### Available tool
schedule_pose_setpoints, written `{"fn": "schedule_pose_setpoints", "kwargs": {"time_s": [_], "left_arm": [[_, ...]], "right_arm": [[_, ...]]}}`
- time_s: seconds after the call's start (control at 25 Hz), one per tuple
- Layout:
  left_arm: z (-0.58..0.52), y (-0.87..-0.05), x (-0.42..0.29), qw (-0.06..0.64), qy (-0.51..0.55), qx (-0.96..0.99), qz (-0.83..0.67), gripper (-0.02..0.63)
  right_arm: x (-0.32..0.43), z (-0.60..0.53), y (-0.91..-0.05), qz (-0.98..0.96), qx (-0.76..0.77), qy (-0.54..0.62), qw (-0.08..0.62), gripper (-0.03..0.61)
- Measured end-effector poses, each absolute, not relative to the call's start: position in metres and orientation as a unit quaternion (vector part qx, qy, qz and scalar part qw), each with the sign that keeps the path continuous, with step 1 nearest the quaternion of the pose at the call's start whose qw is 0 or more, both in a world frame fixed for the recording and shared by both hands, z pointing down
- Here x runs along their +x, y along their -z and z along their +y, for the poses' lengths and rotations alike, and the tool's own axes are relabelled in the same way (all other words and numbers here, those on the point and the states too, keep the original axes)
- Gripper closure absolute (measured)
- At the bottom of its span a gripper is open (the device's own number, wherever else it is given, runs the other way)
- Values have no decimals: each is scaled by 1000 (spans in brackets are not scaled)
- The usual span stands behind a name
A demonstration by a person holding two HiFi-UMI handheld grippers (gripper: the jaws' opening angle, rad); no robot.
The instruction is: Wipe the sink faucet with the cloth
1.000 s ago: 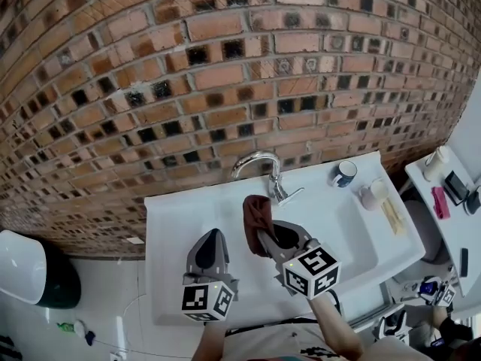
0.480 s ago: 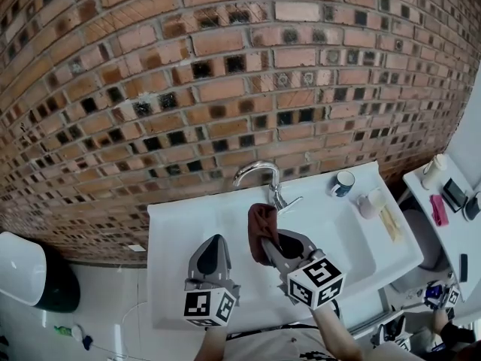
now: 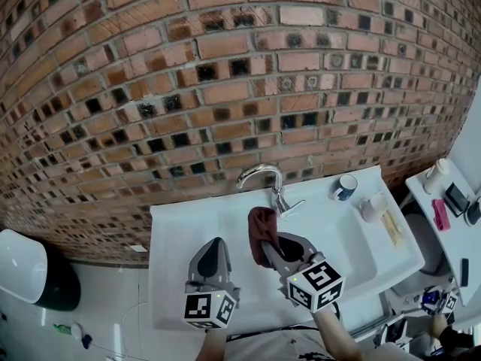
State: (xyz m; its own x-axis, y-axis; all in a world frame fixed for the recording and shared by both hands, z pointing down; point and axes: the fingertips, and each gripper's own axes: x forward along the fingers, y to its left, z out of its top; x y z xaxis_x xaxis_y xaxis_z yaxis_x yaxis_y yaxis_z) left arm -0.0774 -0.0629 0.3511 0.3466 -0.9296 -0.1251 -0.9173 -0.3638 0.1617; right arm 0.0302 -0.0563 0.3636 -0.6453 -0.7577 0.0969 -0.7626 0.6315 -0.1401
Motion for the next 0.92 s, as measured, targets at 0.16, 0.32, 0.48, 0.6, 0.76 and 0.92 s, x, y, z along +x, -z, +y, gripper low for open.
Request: {"fn": "schedule_pose_setpoints", "kwargs": {"time_s": [0.16, 0.32, 0.48, 0.6, 0.76, 0.92], "left_arm": [[-64, -352, -80, 33, 96, 818, -566, 609], [-65, -352, -84, 40, 93, 816, -570, 609], [-68, -354, -82, 36, 96, 820, -563, 609], [-68, -350, -79, 34, 95, 822, -560, 609], [-69, -352, -78, 32, 96, 825, -556, 609], [-70, -353, -78, 29, 98, 826, -554, 609]], "right_arm": [[29, -58, -362, -903, 421, -88, 10, 536], [29, -59, -361, -902, 421, -91, 8, 537], [26, -59, -362, -903, 420, -92, 9, 537], [25, -59, -362, -902, 422, -91, 9, 537], [28, -60, -362, -900, 426, -89, 9, 537], [28, -59, -364, -899, 428, -89, 12, 537]]}}
